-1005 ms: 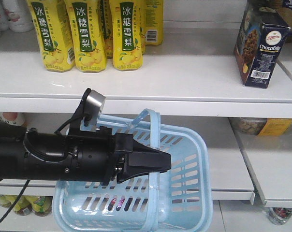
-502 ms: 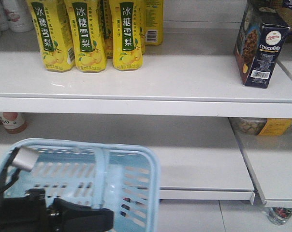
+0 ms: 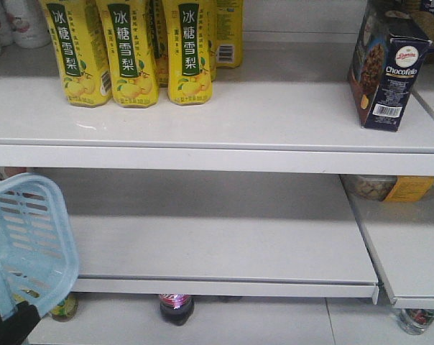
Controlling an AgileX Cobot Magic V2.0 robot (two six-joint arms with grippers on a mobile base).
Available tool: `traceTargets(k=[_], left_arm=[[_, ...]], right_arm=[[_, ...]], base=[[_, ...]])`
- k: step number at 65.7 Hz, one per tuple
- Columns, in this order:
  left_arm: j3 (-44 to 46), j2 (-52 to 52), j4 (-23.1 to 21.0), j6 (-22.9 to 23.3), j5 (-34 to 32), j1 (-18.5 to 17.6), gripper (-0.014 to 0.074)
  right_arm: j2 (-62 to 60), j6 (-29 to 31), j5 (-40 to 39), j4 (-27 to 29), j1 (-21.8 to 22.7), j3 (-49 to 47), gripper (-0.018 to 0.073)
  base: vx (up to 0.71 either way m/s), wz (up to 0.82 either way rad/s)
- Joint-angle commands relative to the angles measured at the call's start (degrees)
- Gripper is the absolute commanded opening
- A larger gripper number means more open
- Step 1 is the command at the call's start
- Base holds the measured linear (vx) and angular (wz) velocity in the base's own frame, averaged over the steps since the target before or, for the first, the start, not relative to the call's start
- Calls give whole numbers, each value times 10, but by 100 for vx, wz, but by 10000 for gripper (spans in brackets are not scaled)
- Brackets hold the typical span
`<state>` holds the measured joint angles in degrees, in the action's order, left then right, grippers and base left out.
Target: Left arm holds basket, right arm returns cookies
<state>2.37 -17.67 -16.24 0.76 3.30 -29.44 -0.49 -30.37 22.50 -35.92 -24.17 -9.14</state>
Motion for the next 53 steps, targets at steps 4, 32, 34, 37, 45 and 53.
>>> traceTargets(k=[4,32,34,37,45,53], left_arm=[[-17,40,77,40,-65,73,-3],[-27,153,128,34,-5,285,-3],[-27,160,129,34,-1,288,-3],[-27,171,136,34,6,290,-3],[-27,193,162,34,23,290,-3],[-27,192,162,34,26,290,-3]], right_arm=[[8,0,-38,-15,1,-15,-11],[8,0,-38,-15,1,-15,-11],[8,0,-38,-15,1,-15,-11],[8,0,-38,-16,1,-15,-11],[8,0,-37,-16,1,-15,-11],[8,0,-38,-16,1,-15,-11]], base=[[0,0],[0,0],[0,0],[0,0],[0,0],[0,0]])
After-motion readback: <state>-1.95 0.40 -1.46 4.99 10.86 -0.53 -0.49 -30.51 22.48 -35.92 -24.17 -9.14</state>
